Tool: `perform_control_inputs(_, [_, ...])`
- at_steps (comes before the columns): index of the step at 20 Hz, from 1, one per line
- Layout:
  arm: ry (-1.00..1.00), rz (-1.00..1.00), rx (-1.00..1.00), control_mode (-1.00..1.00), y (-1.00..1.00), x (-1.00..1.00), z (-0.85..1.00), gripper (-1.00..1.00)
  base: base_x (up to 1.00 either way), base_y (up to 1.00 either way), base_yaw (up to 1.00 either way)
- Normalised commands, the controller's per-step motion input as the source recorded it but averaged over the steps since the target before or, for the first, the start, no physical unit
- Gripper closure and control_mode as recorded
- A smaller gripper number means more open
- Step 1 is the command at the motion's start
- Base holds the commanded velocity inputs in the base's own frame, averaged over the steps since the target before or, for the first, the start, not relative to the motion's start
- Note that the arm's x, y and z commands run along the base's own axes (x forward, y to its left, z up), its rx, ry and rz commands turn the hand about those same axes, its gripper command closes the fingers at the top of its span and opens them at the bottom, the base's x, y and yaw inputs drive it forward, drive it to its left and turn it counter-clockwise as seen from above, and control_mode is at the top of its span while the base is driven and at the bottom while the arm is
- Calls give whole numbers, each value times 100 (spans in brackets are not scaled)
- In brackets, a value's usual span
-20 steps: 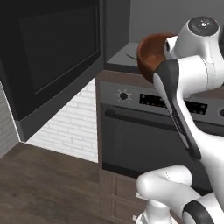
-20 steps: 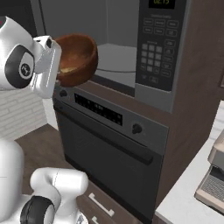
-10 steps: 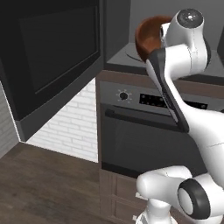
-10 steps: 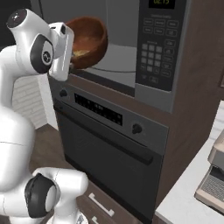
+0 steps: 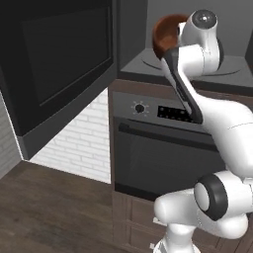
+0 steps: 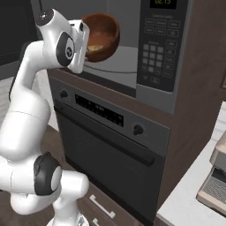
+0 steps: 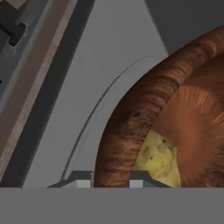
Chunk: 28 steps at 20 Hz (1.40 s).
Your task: Pick the potato from the sink and place it in the bowl. Then pick the bowl and place it in the microwave. Then close the microwave door and press the start button.
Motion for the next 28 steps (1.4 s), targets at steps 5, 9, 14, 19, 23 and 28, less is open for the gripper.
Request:
perform_control_inputs(5, [-2, -1, 0, -100, -28, 66, 0, 100, 0, 0, 0])
perform_control_inputs(9, [0, 0, 0, -100, -26, 41, -17, 100, 0, 0, 0])
perform_control_inputs(14, [0, -2, 1, -100, -18, 6, -37, 100, 0, 0, 0])
perform_control_inputs(19, [-1, -5, 0, -100, -2, 9, -46, -100, 0, 0, 0])
perform_control_inputs(23, [-9, -4, 0, -100, 0, 14, -19, -100, 0, 0, 0])
perform_control_inputs(28, [-17, 0, 0, -100, 0, 6, 0, -100, 0, 0, 0])
